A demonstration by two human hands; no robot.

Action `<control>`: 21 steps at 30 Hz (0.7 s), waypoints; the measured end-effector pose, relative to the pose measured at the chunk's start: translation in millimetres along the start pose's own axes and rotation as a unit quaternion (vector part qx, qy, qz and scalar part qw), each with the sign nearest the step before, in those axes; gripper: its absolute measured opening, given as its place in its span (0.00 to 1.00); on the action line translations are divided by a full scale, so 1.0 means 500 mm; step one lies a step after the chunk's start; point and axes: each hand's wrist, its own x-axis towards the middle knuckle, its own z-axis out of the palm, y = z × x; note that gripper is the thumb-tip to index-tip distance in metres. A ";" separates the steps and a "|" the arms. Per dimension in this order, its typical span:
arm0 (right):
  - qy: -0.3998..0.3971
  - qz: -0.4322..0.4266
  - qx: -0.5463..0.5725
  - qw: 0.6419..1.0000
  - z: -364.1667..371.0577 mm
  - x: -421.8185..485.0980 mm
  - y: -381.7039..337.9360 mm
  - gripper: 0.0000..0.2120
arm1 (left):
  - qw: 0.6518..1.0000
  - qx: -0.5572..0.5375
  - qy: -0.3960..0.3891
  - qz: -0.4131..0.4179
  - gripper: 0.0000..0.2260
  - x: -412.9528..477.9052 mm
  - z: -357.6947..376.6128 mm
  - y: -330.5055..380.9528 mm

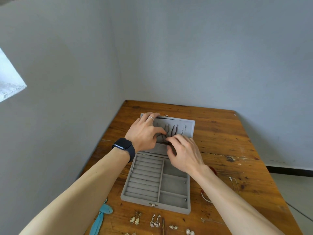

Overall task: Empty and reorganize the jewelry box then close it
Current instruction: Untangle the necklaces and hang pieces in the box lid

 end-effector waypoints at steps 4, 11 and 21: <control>0.027 0.002 -0.010 1.000 0.000 0.006 0.005 0.07 | 1.000 0.003 -0.001 -0.003 0.16 0.001 0.000 0.001; -0.032 0.004 -0.038 0.999 0.001 -0.005 -0.006 0.11 | 1.000 0.010 -0.004 -0.004 0.17 0.001 0.003 0.000; -0.067 0.027 -0.020 0.997 -0.016 -0.001 -0.007 0.15 | 1.000 0.015 -0.004 0.006 0.21 -0.003 -0.008 0.003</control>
